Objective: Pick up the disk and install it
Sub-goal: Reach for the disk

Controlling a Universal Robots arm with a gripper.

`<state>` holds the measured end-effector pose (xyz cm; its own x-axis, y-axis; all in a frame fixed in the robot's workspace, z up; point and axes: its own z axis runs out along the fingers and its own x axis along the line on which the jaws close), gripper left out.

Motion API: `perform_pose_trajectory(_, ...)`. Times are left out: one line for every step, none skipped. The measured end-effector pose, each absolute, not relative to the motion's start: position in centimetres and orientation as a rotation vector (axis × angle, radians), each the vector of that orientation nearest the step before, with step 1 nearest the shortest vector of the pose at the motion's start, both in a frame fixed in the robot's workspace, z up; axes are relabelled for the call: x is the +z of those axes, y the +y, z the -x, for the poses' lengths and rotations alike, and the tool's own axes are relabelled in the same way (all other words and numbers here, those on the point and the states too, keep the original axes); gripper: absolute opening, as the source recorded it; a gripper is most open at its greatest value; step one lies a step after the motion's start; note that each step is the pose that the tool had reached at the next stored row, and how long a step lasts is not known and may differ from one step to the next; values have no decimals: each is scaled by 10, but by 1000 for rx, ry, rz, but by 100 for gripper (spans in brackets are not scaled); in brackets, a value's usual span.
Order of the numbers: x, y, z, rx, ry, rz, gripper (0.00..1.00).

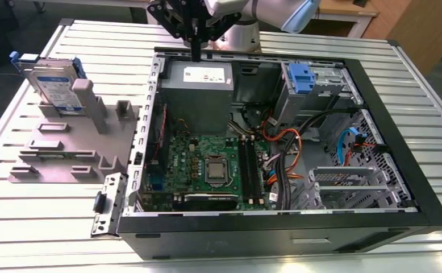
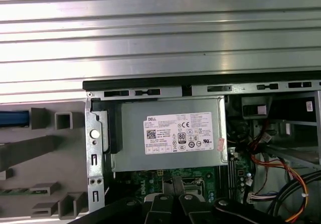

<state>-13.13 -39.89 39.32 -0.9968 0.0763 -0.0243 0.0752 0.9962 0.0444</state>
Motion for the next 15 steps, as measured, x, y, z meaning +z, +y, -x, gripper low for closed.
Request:
perform_pose_trajectory(393, -399, 132, 68, 3113, -118, 11)
perform_pose_trajectory(393, -399, 132, 68, 3113, -118, 11)
perform_pose_trajectory(393, -399, 133, 68, 3113, -118, 11)
perform_pose_trajectory(393, -399, 133, 68, 3113, -118, 11)
perform_pose_trajectory(393, -399, 133, 68, 3113, -118, 11)
perform_pose_trajectory(393, -399, 134, 68, 3113, -118, 11)
perform_pose_trajectory(393, -399, 134, 68, 3113, -118, 11)
perform_pose_trajectory(393, -399, 134, 68, 3113, -118, 11)
perform_pose_trajectory(393, -399, 134, 68, 3113, -118, 11)
perform_pose_trajectory(393, -399, 135, 68, 3113, -118, 11)
perform_pose_trajectory(393, -399, 135, 68, 3113, -118, 11)
perform_pose_trajectory(393, -399, 136, 68, 3113, -118, 11)
perform_pose_trajectory(393, -399, 136, 68, 3113, -118, 11)
perform_pose_trajectory(393, -399, 136, 68, 3113, -118, 11)
perform_pose_trajectory(393, -399, 136, 68, 3113, -118, 11)
